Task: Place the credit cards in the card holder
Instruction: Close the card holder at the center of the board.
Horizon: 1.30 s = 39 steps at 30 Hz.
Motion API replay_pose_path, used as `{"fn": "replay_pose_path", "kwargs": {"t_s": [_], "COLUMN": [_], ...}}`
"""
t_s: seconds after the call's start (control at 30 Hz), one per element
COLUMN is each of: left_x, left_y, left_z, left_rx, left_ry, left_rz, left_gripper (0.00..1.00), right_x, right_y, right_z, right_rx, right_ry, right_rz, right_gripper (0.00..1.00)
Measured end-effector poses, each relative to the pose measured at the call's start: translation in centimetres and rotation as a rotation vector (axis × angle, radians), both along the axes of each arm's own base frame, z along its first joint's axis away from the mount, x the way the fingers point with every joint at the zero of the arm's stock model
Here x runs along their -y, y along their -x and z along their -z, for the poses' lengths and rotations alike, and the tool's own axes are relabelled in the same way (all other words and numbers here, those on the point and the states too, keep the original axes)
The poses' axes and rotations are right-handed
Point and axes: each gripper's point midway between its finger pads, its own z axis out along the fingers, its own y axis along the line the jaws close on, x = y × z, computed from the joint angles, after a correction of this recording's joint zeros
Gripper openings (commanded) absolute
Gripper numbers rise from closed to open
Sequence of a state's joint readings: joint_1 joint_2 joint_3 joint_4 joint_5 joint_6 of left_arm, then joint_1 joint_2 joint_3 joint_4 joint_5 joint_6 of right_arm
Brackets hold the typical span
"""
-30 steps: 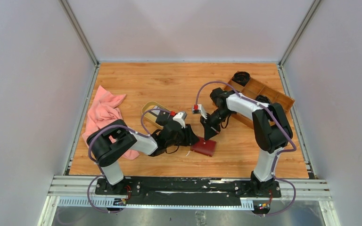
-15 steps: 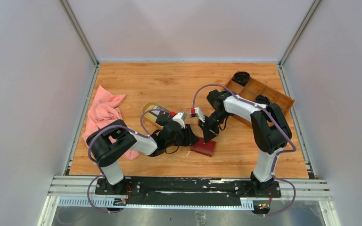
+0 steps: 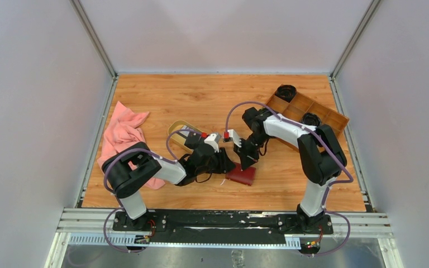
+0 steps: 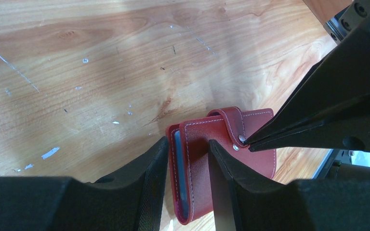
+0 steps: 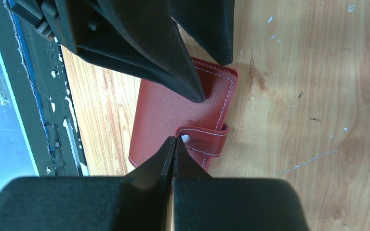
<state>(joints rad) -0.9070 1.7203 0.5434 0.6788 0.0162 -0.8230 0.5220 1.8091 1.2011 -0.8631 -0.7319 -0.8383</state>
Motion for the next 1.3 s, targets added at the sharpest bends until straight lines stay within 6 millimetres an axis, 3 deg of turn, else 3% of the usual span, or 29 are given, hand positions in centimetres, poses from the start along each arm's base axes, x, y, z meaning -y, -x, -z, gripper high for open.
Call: {"fn": "replay_pose_path", "kwargs": {"t_s": [1.3], "left_x": [-0.28], "left_y": [0.3], "left_z": [0.02], "left_rx": [-0.009], "left_ry": [-0.002], "left_rz": [0.0], "left_gripper": [0.39], "right_x": [-0.57], "right_y": [0.73], "right_z": [0.07], "right_rx": [-0.01], "right_ry": [0.005], "right_rz": [-0.022], "right_gripper": [0.0]}}
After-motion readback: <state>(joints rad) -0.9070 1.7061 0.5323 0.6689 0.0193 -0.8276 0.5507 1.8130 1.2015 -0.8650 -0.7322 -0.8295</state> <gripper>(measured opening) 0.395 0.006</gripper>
